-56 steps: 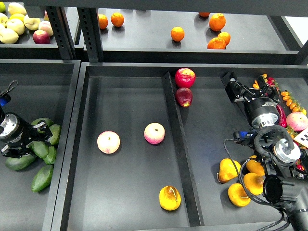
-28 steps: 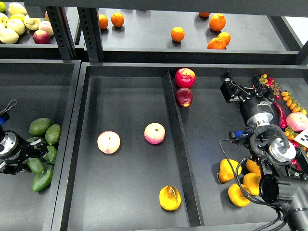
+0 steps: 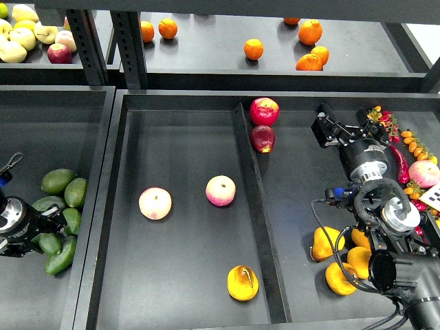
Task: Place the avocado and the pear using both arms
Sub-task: 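Lift the avocado and carry it into the bin of avocados, then open the left gripper to release the avocado and raise it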
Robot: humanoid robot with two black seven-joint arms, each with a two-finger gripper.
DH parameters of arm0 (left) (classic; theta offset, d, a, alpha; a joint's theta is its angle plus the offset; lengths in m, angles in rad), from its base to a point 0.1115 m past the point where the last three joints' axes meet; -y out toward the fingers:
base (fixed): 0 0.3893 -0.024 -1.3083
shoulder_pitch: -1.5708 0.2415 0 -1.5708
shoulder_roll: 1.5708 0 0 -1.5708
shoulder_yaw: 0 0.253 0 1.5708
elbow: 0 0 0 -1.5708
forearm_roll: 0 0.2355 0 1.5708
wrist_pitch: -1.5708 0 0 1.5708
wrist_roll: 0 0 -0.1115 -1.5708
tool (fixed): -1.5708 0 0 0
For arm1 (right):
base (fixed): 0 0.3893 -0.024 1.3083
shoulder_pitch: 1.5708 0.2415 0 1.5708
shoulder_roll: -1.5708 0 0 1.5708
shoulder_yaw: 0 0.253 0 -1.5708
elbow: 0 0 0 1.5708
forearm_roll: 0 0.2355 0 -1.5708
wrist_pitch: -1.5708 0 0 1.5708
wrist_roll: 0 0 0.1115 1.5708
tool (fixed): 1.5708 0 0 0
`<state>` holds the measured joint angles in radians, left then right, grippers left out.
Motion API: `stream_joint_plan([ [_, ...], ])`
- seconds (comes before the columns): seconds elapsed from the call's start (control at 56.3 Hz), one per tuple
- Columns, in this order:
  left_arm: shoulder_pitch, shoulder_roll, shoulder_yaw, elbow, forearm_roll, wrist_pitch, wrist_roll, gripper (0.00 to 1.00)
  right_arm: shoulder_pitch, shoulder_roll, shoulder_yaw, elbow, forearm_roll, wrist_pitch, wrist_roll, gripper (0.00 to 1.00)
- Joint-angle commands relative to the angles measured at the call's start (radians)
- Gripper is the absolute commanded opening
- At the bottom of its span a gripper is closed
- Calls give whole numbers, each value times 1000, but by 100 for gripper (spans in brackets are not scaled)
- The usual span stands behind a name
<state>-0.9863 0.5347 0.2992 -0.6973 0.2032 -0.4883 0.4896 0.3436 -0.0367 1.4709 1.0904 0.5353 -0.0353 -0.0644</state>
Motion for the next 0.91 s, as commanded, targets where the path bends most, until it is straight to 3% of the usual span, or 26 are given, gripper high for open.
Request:
stream_joint_plan([
  [0.0, -2, -1, -2, 1, 18, 0, -1, 69, 0, 0, 0, 0, 0, 2, 0, 100],
  [0.248, -15, 1, -40, -5, 45, 0, -1, 90, -1, 0, 0, 0, 0, 3, 0, 100],
  [0.532, -40, 70, -227, -11, 32, 0, -1, 94, -8, 8, -1, 0, 0, 3, 0, 100],
  [0.887, 52, 87, -683, 48, -116, 0, -1, 95, -57, 3, -63, 5, -2, 9, -2, 100],
])
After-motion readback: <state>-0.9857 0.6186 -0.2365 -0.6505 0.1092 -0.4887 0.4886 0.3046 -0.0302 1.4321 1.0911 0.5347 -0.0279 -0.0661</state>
